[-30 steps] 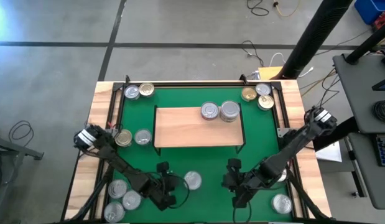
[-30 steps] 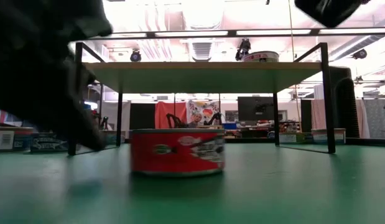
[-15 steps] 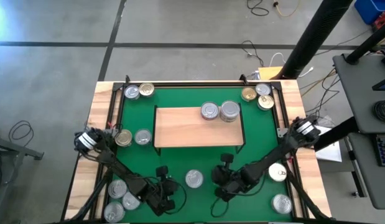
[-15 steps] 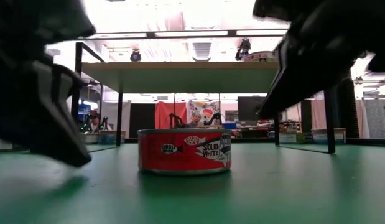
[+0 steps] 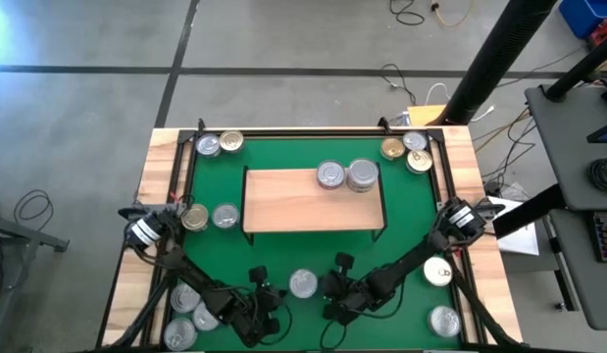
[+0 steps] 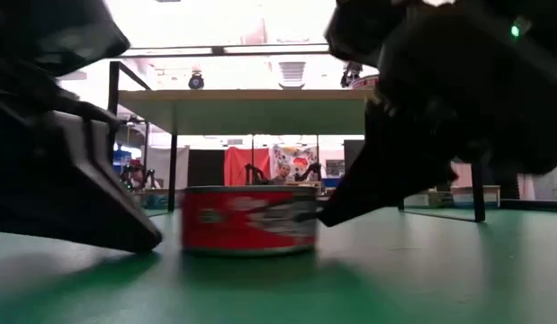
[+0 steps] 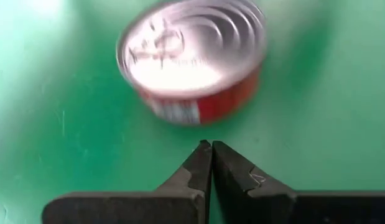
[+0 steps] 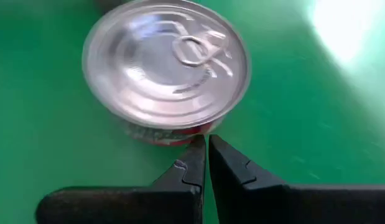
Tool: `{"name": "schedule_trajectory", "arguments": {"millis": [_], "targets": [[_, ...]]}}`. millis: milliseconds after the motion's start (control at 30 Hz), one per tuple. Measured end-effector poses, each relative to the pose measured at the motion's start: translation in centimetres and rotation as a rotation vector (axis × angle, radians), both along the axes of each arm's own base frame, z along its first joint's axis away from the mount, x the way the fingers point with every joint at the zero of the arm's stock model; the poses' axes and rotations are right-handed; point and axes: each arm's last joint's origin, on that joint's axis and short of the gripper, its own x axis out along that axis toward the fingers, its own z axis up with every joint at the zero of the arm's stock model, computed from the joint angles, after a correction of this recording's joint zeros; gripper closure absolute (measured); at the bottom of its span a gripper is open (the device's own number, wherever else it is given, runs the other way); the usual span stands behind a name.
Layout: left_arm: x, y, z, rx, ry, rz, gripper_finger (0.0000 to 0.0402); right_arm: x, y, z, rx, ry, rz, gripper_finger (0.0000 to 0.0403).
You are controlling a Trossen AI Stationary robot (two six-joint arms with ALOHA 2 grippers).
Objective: Stack canned seafood by type on shelf
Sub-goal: Stack the red tuna can on top of the red tuna can on the shelf
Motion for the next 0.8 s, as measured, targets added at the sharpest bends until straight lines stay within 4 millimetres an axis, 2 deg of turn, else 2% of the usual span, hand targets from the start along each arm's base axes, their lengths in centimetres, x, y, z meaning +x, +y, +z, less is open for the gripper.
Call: {"name": "schedule_trajectory", "arguments": {"millis": [233, 400, 633, 800], "targets": [[1.3, 1.1, 0.1, 0.076, -0.001, -0.031, 0.0401, 0.3, 1.2, 2.0, 0.092, 0.055, 0.144, 0.0390], [1.2, 1.4, 0.0, 0.147, 0.021, -0.043, 0.0401, -1.1, 1.2, 3.9, 0.068, 0.142, 0.145, 0.0390], [-0.8, 0.0, -0.1, 0.130, 0.049, -0.047, 0.0398, -2.1, 0.8, 3.3, 0.036, 0.231, 0.099, 0.0390], [-1.8, -0.4, 0.6, 0.079, 0.054, -0.039, 0.0357, -2.1, 0.7, 2.5, 0.030, 0.277, 0.120, 0.0390]]}}
